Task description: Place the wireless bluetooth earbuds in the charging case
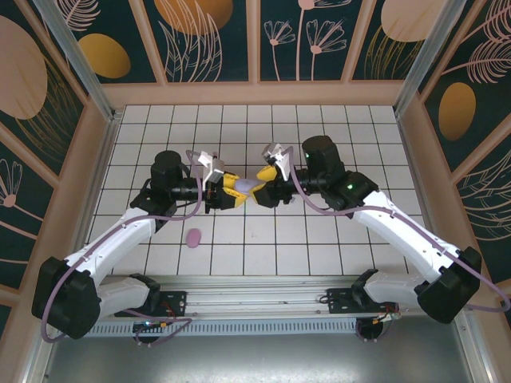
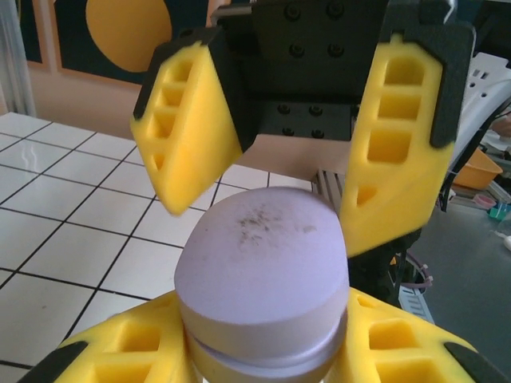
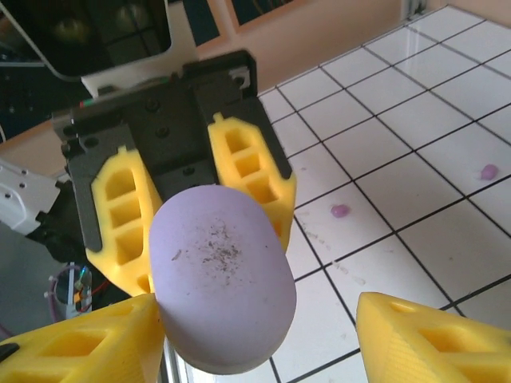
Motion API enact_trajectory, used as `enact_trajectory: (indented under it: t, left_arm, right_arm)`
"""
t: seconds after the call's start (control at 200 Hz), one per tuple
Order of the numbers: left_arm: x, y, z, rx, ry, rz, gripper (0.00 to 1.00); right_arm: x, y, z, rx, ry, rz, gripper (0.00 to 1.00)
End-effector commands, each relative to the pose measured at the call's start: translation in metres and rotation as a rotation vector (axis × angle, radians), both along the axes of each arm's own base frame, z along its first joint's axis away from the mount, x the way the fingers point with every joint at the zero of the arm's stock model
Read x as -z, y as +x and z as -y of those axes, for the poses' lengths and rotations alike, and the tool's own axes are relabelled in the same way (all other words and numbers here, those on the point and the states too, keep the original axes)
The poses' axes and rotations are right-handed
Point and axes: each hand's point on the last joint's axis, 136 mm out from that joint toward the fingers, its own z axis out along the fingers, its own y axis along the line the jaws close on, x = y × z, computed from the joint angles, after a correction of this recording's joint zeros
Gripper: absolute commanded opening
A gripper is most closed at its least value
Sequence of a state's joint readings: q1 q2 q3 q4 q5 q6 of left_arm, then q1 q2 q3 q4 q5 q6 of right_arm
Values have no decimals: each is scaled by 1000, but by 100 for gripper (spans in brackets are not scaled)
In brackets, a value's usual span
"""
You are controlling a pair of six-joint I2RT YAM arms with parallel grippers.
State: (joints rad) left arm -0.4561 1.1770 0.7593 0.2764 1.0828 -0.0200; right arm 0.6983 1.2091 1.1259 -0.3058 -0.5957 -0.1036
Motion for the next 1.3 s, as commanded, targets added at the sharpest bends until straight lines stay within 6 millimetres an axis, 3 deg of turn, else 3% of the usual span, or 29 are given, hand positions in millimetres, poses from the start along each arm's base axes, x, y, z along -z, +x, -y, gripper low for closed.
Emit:
enact_trajectory:
  t: [0.0, 0.32, 0.515, 0.711, 0.931, 1.051, 1.141, 1.296]
  left_arm:
    - [-12, -22, 1, 108, -35, 29, 0]
    - [-8, -13, 1, 53, -25, 51, 0]
    - [0, -2, 0, -18, -3, 39, 0]
    - [4, 5, 0, -51, 11, 17, 0]
    - [10, 11, -1, -89, 20, 9, 0]
    - [17, 17, -2, -128, 36, 0, 0]
    - [22, 21, -4, -162, 43, -11, 0]
    - [28, 23, -8, -199, 50, -28, 0]
  right_arm:
    - [-22, 34, 12, 149, 37, 60, 63]
    - [-14, 41, 19, 207, 37, -15, 63]
    - [-19, 19, 17, 128, 97, -50, 64]
    - [-27, 13, 26, 163, 125, -49, 64]
    - [-30, 27, 45, 330, 146, -120, 64]
    - [-16, 48, 69, 541, 141, -243, 63]
    - [9, 58, 92, 706, 135, -389, 62]
    - [57, 56, 112, 875, 136, -613, 56]
